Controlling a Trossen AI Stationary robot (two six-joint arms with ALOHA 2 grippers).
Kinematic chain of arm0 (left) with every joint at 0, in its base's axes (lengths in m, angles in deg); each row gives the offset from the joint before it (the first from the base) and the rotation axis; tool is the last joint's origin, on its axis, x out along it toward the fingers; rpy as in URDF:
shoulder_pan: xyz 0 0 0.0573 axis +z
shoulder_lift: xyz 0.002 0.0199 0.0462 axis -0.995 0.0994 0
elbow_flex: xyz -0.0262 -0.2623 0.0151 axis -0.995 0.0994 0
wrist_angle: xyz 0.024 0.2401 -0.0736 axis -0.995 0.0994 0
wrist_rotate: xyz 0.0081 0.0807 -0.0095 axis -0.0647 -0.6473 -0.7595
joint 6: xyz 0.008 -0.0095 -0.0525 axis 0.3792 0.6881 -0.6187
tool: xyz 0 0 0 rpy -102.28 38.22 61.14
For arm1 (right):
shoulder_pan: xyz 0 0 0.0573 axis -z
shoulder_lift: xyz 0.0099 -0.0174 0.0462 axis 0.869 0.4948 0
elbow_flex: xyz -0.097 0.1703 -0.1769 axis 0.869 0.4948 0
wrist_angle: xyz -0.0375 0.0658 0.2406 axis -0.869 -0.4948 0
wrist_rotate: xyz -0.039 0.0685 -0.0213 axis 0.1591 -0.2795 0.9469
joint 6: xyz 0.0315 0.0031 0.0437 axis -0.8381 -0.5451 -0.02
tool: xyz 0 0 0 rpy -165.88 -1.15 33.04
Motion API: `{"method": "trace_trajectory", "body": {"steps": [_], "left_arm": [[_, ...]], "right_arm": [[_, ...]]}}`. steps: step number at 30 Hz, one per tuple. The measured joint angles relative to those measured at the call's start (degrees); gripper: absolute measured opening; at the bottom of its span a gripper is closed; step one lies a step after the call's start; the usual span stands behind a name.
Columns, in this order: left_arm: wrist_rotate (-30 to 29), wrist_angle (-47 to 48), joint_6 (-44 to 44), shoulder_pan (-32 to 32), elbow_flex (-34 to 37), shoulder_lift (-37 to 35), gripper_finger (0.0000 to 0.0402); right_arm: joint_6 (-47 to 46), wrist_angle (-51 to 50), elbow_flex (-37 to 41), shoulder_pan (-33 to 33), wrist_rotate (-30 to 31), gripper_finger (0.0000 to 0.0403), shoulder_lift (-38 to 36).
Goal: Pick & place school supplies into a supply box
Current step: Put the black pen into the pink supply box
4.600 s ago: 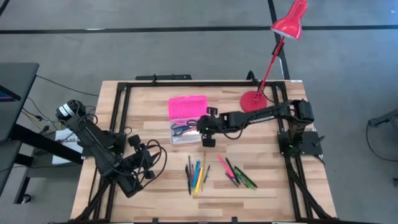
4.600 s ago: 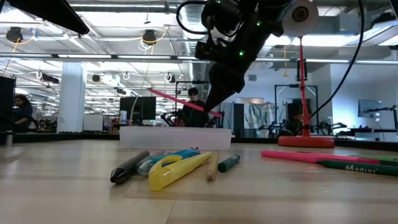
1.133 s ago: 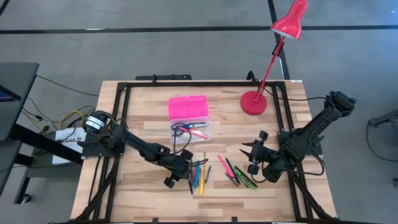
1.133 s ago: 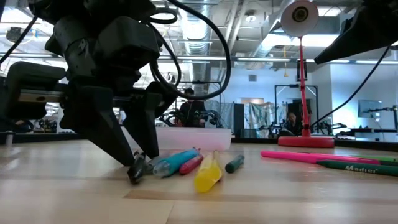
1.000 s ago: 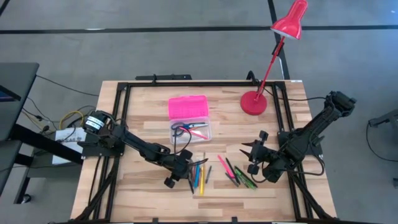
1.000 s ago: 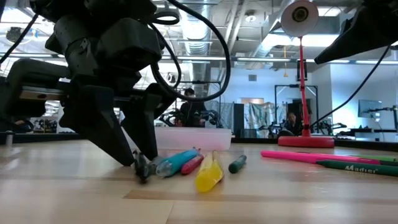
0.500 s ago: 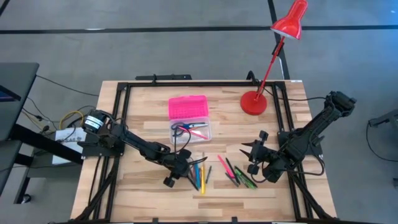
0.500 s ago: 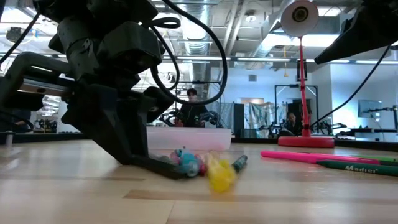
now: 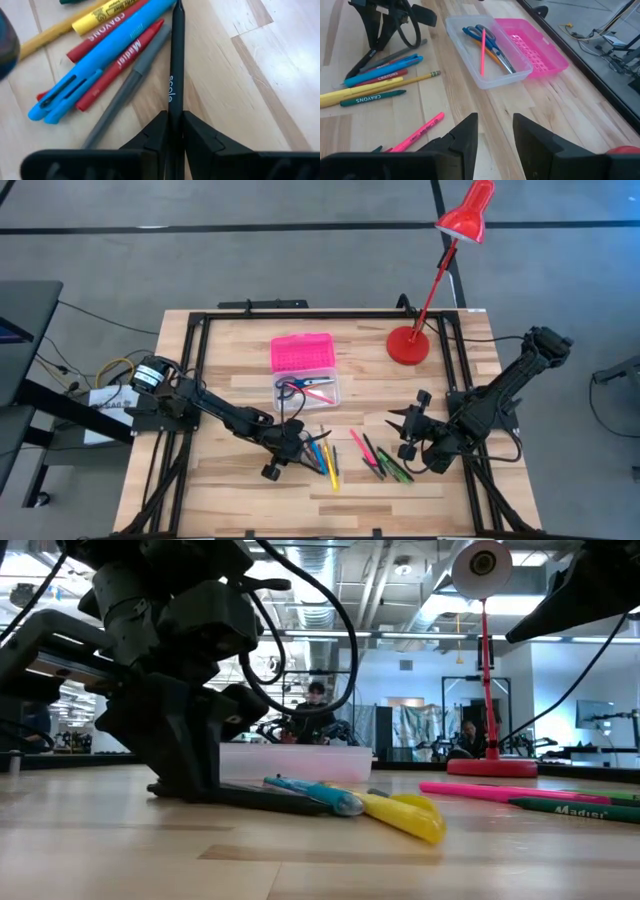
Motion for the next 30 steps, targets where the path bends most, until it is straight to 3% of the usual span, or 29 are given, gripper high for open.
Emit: {"method": "trace_trajectory", "body": {"steps": [9,20,30], "left_arm": [[1.4,10.1,-5.1,-0.3,0.3,-4.3,0.0041],[-1.3,26.7,-15.3,-2.1,0.4,-8.5,0.0041],[-1.7,30.1,-19.9,-2.5,0.1,-8.6,0.0041]], "right_arm": [[0.0,0.0,0.0,0.0,0.0,0.0117,0.0],[0.0,0.0,0.0,0.0,0.1,0.0117,0.0],[0.0,0.3,0.0,0.0,0.1,0.0117,0.0]]}}
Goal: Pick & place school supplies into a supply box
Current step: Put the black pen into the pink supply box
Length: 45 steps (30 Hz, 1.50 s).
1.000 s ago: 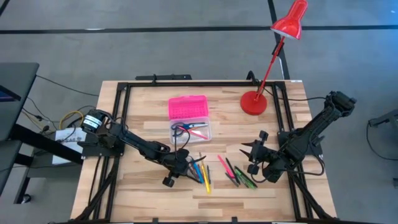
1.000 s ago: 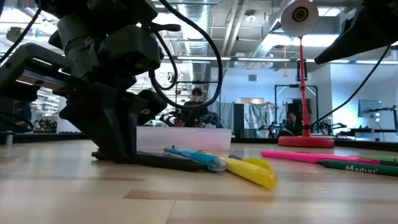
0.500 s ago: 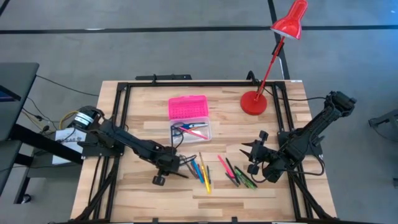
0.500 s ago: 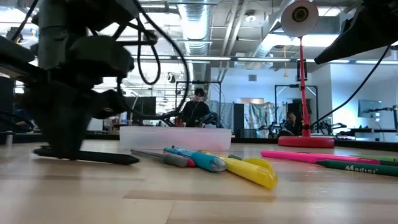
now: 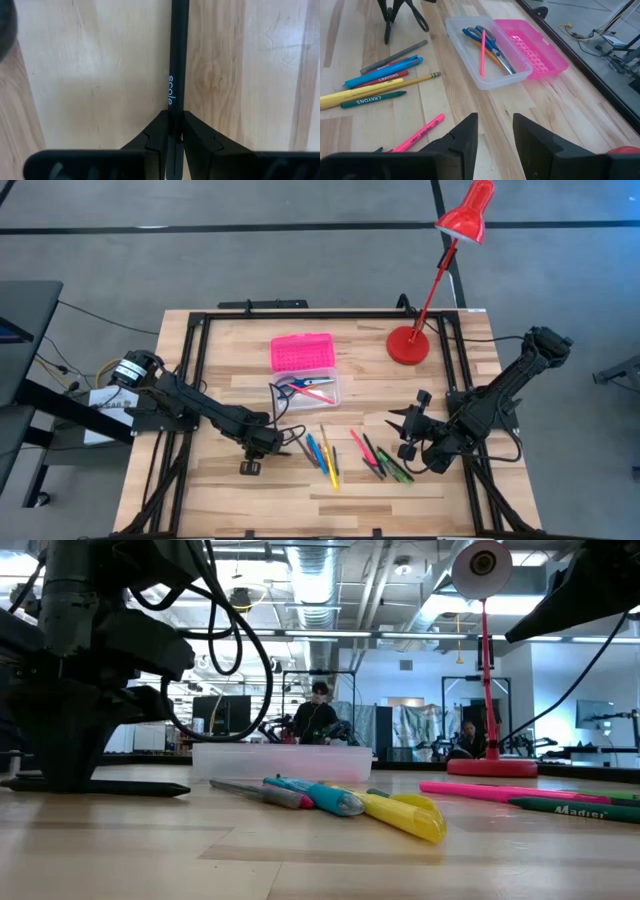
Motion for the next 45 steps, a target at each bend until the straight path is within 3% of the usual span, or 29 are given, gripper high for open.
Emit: {"method": "trace_trajectory", "body": {"steps": [14,26,30,38,45], "left_arm": [[-1.0,2.8,0.2,0.0,-2.7,0.3,0.0032],[-4.5,12.5,1.8,-2.0,-9.0,0.5,0.0021],[-8.7,15.9,1.7,-2.4,-11.6,0.4,0.002],[-23.7,20.9,-4.6,0.9,-17.6,0.3,0.0026],[-27.7,17.3,-6.4,9.1,-19.9,0.2,0.0027]], "right_arm": [[0.0,0.1,0.0,0.0,0.0,0.0117,0.0],[0.0,0.8,0.7,0.0,0.0,0.0117,0.0],[0.0,4.2,3.6,0.0,-0.1,0.0117,0.0],[-0.5,9.6,8.4,0.0,-0.1,0.0117,0.0],[0.0,10.4,8.4,0.0,0.0,0.0117,0.0]]}}
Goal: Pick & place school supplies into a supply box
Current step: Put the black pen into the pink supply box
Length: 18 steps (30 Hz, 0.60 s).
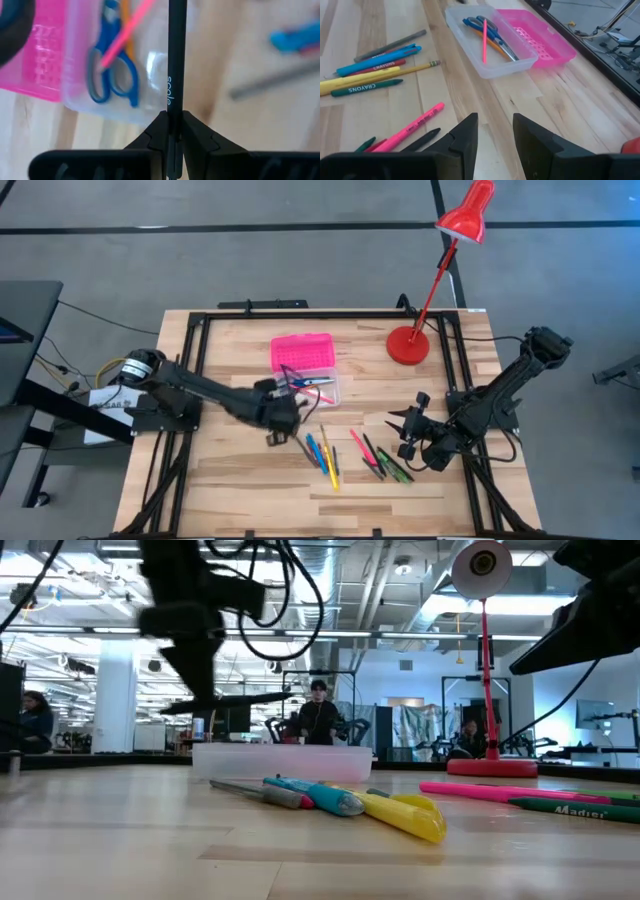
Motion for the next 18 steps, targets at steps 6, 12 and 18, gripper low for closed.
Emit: {"method": "trace_trajectory", "body": {"steps": [6,12,18], "left_arm": [[1.5,-7.9,1.7,8.6,0.0,0.3,0.0027],[6.9,-13.0,2.9,14.0,0.0,0.3,0.0027],[9.6,-13.4,7.9,15.6,-0.1,1.7,0.0029]], "right_arm": [[0.0,0.0,0.0,0.0,0.0,0.0117,0.0],[0.0,-0.1,0.0,0.0,-0.1,0.0117,0.0],[0.1,-0.4,0.0,0.0,-0.1,0.0117,0.0]]}}
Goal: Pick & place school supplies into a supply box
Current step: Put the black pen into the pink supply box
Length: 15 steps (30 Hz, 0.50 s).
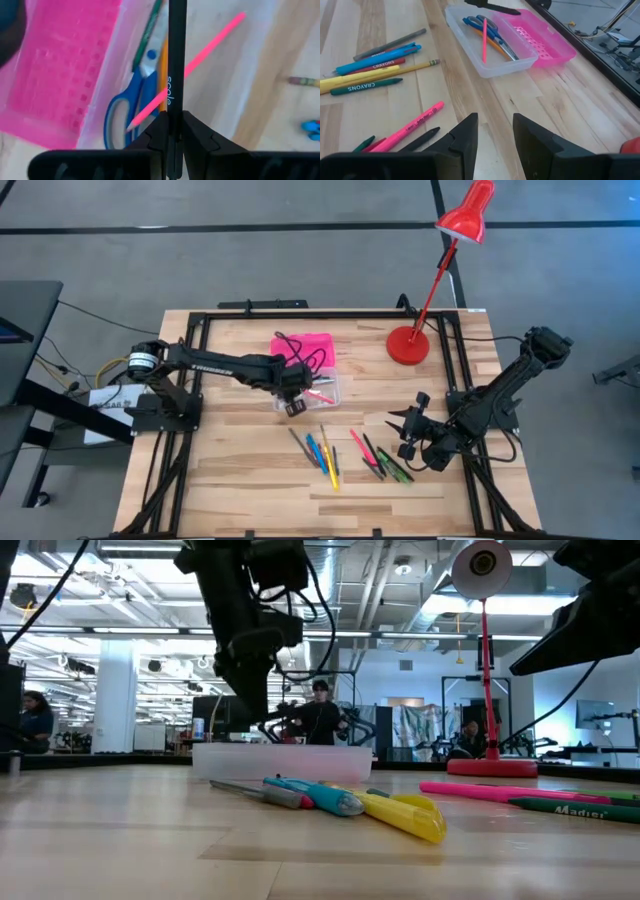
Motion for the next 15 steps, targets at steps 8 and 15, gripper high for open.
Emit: {"method": "trace_trajectory", "body": {"steps": [8,15], "left_arm": [[-3.2,-0.5,4.5,-0.8,0.0,1.5,0.0087],[-5.3,-0.8,4.7,-1.1,0.0,0.9,0.0142]], "right_arm": [[-0.3,0.3,0.0,0.0,0.0,0.0117,0.0],[-3.5,0.6,0.0,0.0,-0.3,0.0117,0.0]]}}
